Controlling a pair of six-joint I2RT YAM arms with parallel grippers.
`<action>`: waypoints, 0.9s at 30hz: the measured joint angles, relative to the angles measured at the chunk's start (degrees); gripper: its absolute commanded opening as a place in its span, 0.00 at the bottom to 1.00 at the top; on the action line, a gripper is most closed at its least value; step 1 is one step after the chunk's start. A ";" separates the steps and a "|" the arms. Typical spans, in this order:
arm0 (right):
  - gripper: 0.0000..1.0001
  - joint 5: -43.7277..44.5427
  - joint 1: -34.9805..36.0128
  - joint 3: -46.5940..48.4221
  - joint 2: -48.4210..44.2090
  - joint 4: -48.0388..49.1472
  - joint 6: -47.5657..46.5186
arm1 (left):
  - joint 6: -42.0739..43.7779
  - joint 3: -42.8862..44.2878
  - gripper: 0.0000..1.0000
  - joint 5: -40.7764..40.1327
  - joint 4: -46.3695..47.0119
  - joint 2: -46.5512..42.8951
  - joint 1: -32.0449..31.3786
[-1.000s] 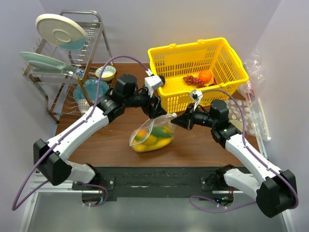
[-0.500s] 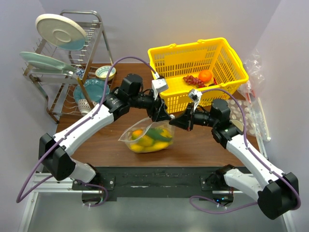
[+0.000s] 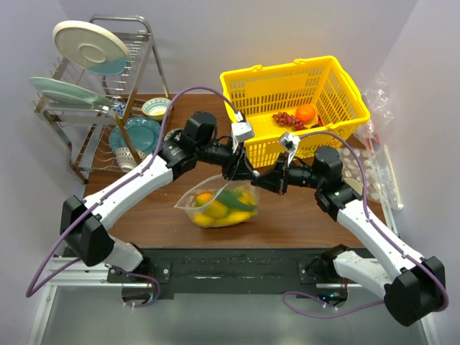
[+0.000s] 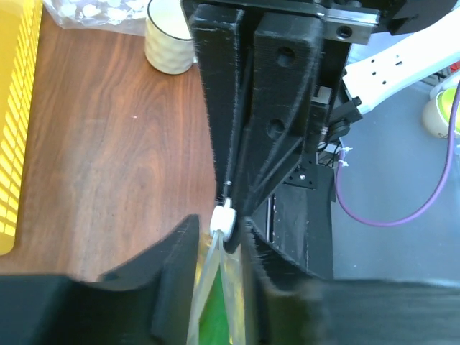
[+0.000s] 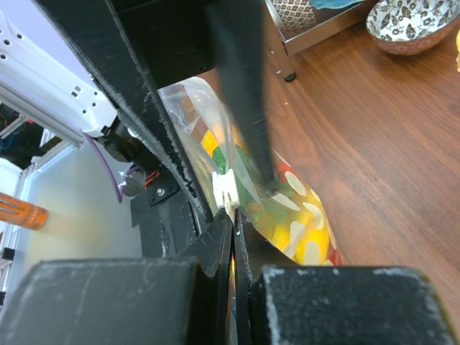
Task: Place the food in the zip-top bag and seal the zipper
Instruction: Zip the zipper food storage bag at the center of the board.
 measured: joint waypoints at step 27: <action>0.00 14.64 1.53 -1.22 -7.23 -1.90 3.80 | 1.11 -2.40 0.00 -4.94 3.67 -3.23 -1.07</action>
